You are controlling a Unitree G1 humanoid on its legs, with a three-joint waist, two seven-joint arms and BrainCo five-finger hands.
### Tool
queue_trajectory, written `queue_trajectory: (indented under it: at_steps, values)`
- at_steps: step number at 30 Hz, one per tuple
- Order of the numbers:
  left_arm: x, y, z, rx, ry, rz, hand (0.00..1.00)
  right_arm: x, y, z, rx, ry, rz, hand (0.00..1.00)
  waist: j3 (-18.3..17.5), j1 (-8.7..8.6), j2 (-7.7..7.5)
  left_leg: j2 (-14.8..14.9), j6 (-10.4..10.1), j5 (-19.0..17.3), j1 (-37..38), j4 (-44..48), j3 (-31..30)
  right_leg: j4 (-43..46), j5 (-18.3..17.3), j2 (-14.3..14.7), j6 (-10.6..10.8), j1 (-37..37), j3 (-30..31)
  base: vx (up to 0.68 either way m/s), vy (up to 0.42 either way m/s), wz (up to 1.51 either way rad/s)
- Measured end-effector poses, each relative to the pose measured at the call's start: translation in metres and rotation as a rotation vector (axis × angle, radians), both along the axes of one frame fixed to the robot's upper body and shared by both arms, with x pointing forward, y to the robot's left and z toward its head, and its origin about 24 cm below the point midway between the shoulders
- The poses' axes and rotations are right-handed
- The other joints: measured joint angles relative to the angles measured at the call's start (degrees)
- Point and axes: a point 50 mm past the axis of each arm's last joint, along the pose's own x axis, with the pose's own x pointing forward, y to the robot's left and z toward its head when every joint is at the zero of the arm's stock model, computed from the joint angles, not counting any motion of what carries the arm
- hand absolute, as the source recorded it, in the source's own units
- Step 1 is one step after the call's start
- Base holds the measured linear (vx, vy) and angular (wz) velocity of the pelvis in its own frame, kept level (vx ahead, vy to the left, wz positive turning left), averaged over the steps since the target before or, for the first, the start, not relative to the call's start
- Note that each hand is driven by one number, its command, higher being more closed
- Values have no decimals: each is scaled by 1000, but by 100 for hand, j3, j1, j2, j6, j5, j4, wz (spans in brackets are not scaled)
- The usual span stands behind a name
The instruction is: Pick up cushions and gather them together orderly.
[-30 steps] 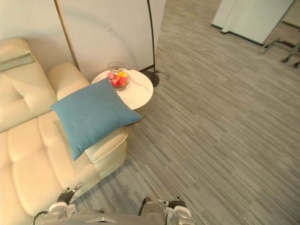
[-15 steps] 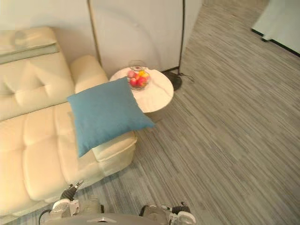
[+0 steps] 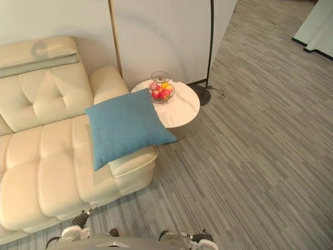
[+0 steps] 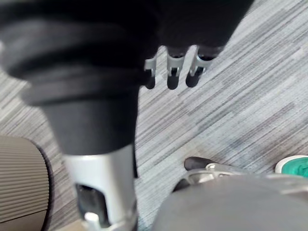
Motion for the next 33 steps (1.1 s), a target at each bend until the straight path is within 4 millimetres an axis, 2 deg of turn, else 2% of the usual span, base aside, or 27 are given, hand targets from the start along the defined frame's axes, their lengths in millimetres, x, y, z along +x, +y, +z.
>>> queue_trajectory:
  at_steps: [2, 3, 17, 22, 25, 33]
  values:
    - [-1, 1, 0, 1, 2, 0, 0, -3, 0, -1, 1, 8, -1, 0, -3, -11, -6, -31, 17, 79, 61, -108, -4, -47, 57, -5, 28, 13, 30, -60, 21, 1]
    - [-7, 5, -2, 6, 31, -3, 0, -1, 2, -2, 9, 23, 12, 0, -148, -64, -29, -270, 81, 148, 261, -290, -96, -398, 309, -66, 122, 212, 345, 0, 0, 0]
    - [-7, 5, -2, 9, 31, -8, 0, -1, 2, -2, 8, 23, 12, 0, -152, -73, -4, -267, 77, 143, 259, -297, -90, -400, 307, -63, 122, 208, 357, 0, 0, 0]
    - [-10, 5, -3, 6, 41, -8, 0, -1, -1, -2, 4, 21, 4, 0, -184, -186, 50, -249, 101, 75, 105, -327, 26, -423, 280, -39, 111, 36, 558, -4, 1, -11]
    - [-11, 4, -4, -11, 44, -11, 0, -3, -3, -2, 17, 13, -60, 0, -198, -257, 117, -263, 103, 58, -34, -327, 26, -466, 280, -32, 116, -61, 631, 62, 0, 1]
    - [-12, 9, -4, -3, 50, -5, 0, -1, -3, -2, 43, 0, -133, 0, -192, -307, 109, -294, 102, 41, -27, -296, -118, -489, 282, -28, 154, 17, 478, 102, 0, 10]
